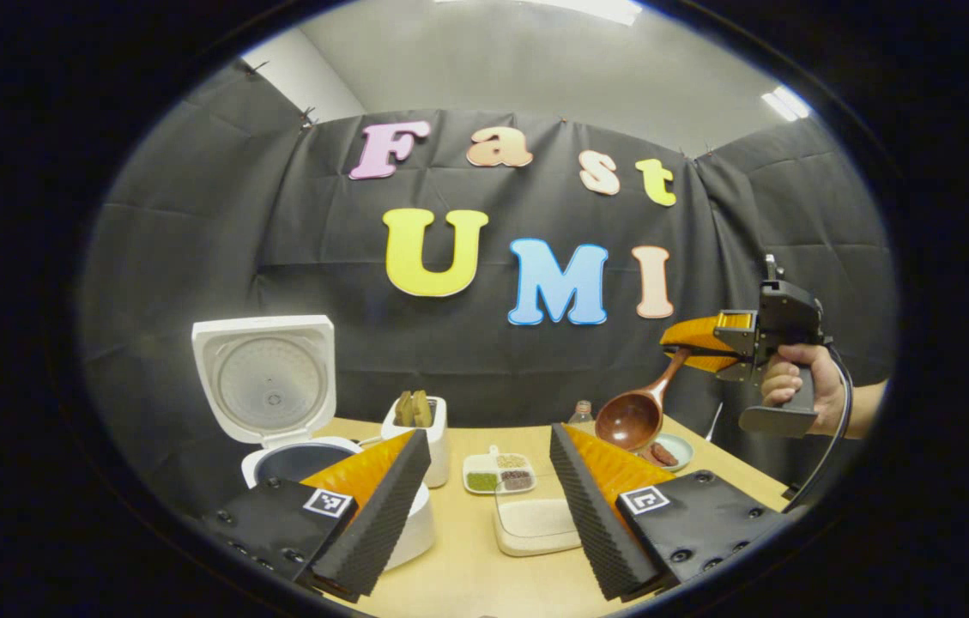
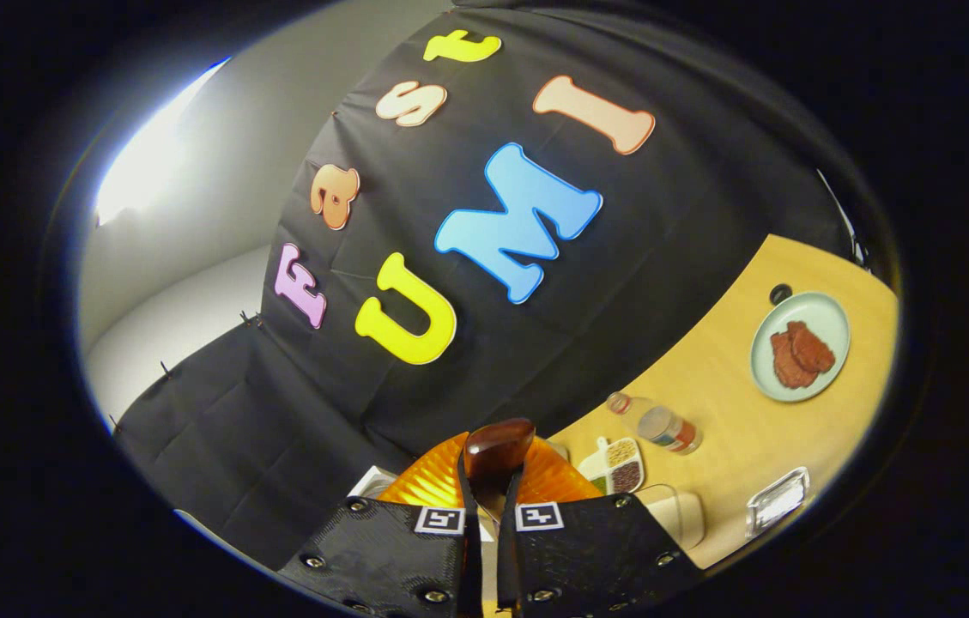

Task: Close the left gripper, press the button to open the rice cooker; take a wooden spoon from the chopstick holder with the right hand, scoop a spoonful of rice and pour it into the rice cooker, then put the wooden spoon back into the chopstick holder.

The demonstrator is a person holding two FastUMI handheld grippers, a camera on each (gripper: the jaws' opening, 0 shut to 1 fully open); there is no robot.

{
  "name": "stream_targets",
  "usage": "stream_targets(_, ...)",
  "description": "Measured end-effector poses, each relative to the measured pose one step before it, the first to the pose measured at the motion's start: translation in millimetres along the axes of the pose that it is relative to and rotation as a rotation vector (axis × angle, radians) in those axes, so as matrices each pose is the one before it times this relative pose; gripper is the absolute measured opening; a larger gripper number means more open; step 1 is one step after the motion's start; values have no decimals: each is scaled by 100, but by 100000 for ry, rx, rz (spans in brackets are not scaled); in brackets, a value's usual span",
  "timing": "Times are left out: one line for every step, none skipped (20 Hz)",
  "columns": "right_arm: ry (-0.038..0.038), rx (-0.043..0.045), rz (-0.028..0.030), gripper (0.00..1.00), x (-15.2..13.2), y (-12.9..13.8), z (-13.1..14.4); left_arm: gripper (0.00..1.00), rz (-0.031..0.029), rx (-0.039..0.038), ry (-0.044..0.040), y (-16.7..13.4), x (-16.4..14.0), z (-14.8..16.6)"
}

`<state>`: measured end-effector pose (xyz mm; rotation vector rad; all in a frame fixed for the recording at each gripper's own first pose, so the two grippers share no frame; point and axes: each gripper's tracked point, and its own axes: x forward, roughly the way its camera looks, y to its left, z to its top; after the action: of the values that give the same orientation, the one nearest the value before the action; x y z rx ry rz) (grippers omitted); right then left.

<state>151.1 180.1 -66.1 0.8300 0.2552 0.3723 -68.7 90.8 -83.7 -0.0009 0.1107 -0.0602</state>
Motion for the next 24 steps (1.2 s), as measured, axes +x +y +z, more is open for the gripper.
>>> stream_targets(-1290,-1707,-2365,7,-736,-1184,646,99,-887,419,120,-693,270,82)
stream_targets(-934,-577,-2519,7,-738,-1074,409,97,-1097,103,361,-710,283,62)
stream_targets(-283,-125,-2007,7,-513,-998,306,97,-1281,51,452,-872,159,-178)
stream_targets(-580,36,-2267,7,-485,-1124,320,96,-1432,234,554,-809,324,67)
stream_targets(-642,-845,-2418,7,-316,-1091,222,96,-1051,536,545,-633,183,-77)
stream_targets(-546,-1983,-2511,7,-282,-1137,137,97,-748,691,269,-510,134,43)
stream_targets(-482,-2701,-2935,7,-115,-1397,190,99,-754,485,258,-453,205,-8)
stream_targets(99,-3242,-3113,7,-111,-1145,-196,98,-553,312,107,-401,127,83)
stream_targets(-43,-2811,-3299,7,-104,-1222,-167,98,-245,313,345,-297,155,-93)
stream_targets(259,-2205,-2885,7,-63,-996,-99,98,24,222,346,-163,42,10)
stream_targets(577,-1579,-1912,7,31,-793,-320,98,114,-11,274,-81,-130,130)
stream_targets(348,-1362,-1943,7,50,-755,-431,97,-38,-156,221,-58,-38,73)
stream_targets(584,-1583,-2074,7,84,-687,-494,97,-354,-90,554,39,-29,-143)
stream_targets(555,-2352,-1926,7,34,-721,-616,97,45,137,671,45,-51,-94)
stream_targets(191,-2839,-1470,7,108,-643,-678,97,513,195,804,271,-156,-278)
stream_targets(1582,-2050,-589,7,263,-589,-726,98,316,-88,715,241,-124,-150)
stream_targets(1493,-910,-1003,7,395,-552,-991,98,60,-447,420,80,-80,-50)
stream_targets(737,-776,-2079,7,412,-691,-509,97,-153,-593,565,50,9,-161)
stream_targets(683,-1151,-2249,7,445,-454,-588,97,154,-336,586,68,-84,-100)
stream_targets(678,-1945,-1585,7,321,-343,-704,98,538,50,681,192,39,53)
stream_targets(522,-2412,-820,7,298,-100,-926,96,1027,395,14,365,47,165)
stream_targets(390,-2288,-190,7,295,-78,-710,96,489,159,-906,221,-43,487)
stream_targets(496,-852,-374,7,512,-151,-569,96,-21,-168,-531,-134,-33,266)
stream_targets(528,-42,-460,7,421,-122,-598,98,352,46,-110,64,-159,130)
